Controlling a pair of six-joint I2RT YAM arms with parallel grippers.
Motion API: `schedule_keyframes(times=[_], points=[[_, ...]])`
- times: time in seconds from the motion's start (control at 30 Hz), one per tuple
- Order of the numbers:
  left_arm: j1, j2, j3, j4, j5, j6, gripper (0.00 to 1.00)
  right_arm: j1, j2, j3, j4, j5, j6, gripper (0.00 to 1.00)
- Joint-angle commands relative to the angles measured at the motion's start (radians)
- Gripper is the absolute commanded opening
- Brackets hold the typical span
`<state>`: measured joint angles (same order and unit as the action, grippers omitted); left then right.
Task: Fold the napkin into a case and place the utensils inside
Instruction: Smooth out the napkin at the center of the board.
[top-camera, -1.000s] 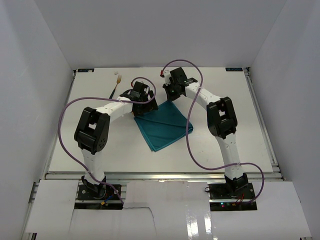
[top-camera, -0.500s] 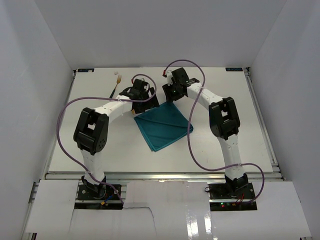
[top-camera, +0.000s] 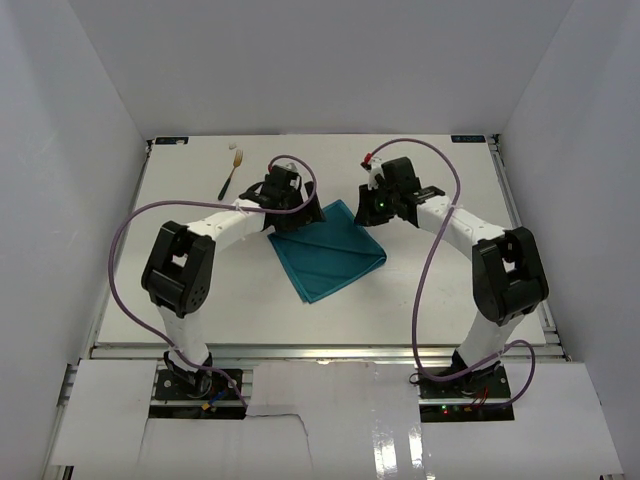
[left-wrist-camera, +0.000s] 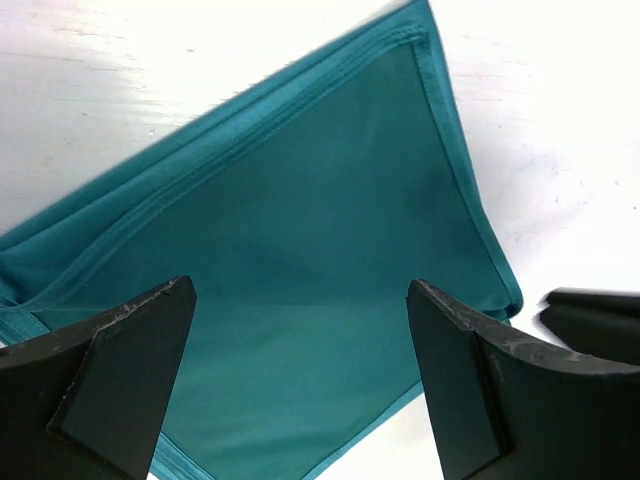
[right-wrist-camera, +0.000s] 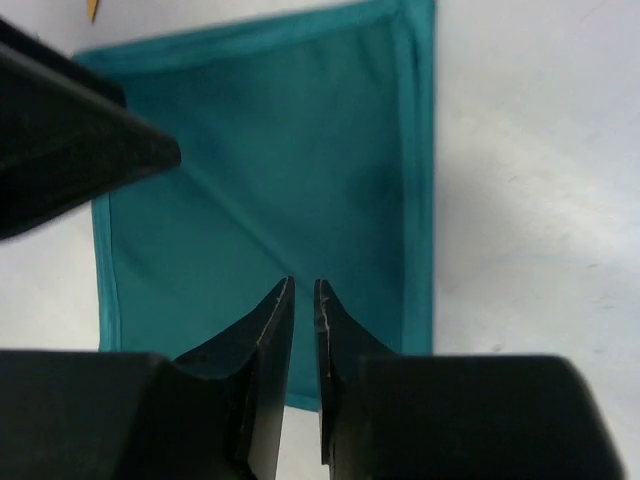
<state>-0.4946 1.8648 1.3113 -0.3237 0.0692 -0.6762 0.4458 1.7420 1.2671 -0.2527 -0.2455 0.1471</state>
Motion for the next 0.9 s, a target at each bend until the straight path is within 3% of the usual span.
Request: schedule_keyframes(times=[0.0, 0.37, 0.87], points=[[0.024, -0.004, -0.017, 0.038, 0.003, -0.013, 0.98, 0.004, 0.005, -0.096, 0.108, -0.152, 0.071, 0.18], [0.068, 0.045, -0.058, 0.044, -0.054, -0.008, 0.98, -0.084, 0.132, -0.152, 0.135, -0.166, 0.088, 0.14], [0.093, 0.056, -0.052, 0.034, -0.079, 0.009, 0.98, -0.19, 0.077, -0.242, 0.153, -0.184, 0.042, 0.16]])
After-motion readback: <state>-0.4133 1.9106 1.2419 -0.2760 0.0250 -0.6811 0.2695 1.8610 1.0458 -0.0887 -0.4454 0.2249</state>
